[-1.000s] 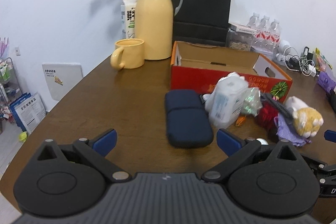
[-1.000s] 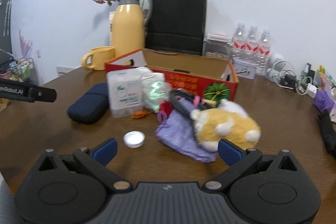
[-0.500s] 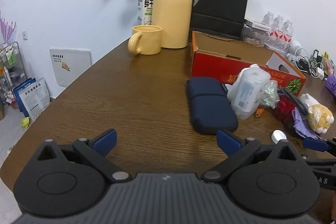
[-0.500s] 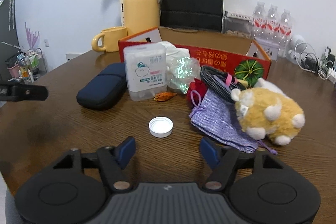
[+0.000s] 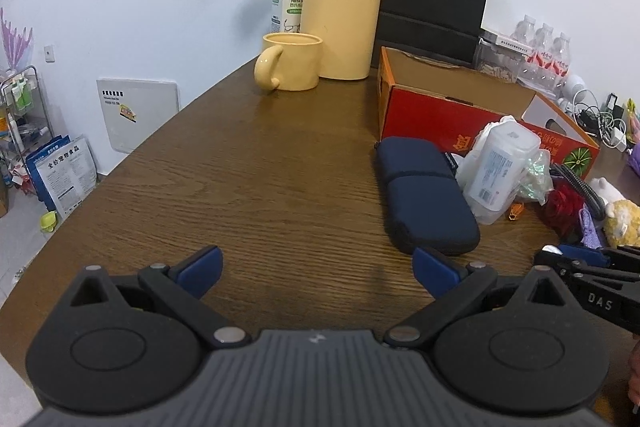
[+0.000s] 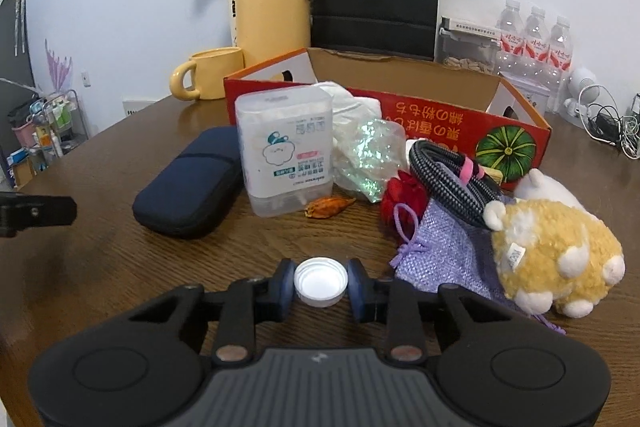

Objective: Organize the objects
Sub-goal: 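Grasp the small white cap with the right gripper while the left approaches the navy case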

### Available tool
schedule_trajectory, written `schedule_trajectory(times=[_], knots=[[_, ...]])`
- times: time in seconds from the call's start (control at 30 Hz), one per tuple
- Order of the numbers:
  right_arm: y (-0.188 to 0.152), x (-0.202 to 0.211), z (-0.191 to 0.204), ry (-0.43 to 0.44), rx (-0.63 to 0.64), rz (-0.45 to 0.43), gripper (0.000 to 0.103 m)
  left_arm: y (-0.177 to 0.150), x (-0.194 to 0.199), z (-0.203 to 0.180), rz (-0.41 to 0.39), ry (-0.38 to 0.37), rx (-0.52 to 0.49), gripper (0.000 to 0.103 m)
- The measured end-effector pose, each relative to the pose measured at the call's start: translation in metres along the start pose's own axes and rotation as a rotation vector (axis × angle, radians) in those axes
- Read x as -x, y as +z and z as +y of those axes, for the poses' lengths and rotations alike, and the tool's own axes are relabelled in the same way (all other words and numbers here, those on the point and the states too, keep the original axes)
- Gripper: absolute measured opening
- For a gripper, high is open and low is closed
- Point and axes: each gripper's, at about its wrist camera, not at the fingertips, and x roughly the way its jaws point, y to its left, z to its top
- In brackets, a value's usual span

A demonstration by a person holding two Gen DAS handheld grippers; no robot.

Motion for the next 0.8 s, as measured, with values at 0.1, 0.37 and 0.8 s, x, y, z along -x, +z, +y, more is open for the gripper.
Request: schedule_trajectory(times=[0.1, 0.37, 0.8], knots=[[0.004, 0.007, -0.004, -0.001, -0.014, -0.05, 0.027, 0.004, -0.007, -0.007, 0.008, -0.005, -0.008, 0.103], [0.022, 0.017, -0.013, -0.038, -0.008, -0.171, 0.027, 0.018, -0.029, -0.04, 0.026, -0.015, -0.044, 0.103], [0.03, 0.011, -0.027, -0.072, 0.008, -0.308, 0.027, 0.047, -0.091, -0.079, 0.064, 0.001, -0.072, 0.103]])
